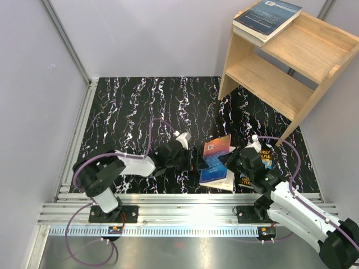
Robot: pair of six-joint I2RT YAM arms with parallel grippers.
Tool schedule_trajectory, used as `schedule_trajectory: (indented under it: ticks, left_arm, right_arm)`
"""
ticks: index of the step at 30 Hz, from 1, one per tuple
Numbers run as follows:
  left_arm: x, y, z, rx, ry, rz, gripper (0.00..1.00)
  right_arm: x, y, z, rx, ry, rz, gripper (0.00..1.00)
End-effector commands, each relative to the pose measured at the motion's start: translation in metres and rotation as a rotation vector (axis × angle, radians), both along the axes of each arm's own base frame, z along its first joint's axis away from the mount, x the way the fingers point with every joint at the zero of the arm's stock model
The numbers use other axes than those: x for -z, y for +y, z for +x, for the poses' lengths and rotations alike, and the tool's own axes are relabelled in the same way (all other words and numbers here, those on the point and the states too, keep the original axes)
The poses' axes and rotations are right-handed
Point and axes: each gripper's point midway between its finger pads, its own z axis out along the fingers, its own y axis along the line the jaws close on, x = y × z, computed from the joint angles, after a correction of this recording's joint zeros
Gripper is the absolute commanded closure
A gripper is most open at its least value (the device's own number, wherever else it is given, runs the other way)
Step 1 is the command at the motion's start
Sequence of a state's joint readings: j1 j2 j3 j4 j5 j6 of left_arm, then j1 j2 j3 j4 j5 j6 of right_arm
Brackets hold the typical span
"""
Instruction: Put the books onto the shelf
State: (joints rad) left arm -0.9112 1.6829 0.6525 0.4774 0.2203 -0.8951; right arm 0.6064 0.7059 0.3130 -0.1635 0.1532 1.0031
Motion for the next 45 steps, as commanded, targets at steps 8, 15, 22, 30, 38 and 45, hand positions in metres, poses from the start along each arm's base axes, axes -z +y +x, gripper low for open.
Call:
schedule_trajectory:
  ticks: [8, 15, 22, 30, 38, 45]
  left_arm:
    - [-0.016, 0.036, -0.016, 0.059, -0.058, 0.03, 0.01]
    - [-0.117, 0.021, -0.023, 0.089, -0.131, -0.455, 0.01]
    - [-0.188, 0.057, -0.022, 0.041, -0.2, -0.83, 0.01]
    - [-0.139, 0.036, -0.017, 0.105, -0.053, -0.788, 0.01]
    - [-0.163, 0.034, -0.009, 0.089, -0.108, -0.84, 0.01]
    - [-0.171, 0.04, 0.0, 0.034, -0.11, -0.865, 0.01]
  right_arm:
    - [-0.19, 0.002, 0.042, 0.06, -0.35, 0.047, 1.0]
    - [-0.234, -0.001, 0.036, 0.071, -0.413, 0.113, 1.0]
    - [-0.244, -0.004, 0.027, 0.06, -0.422, 0.14, 1.0]
    - [-0.239, 0.012, 0.021, 0.007, -0.4, 0.248, 1.0]
    - [-0.216, 0.019, 0.016, -0.015, -0.353, 0.293, 1.0]
    - [-0.211, 0.016, 0.014, -0.005, -0.348, 0.296, 1.0]
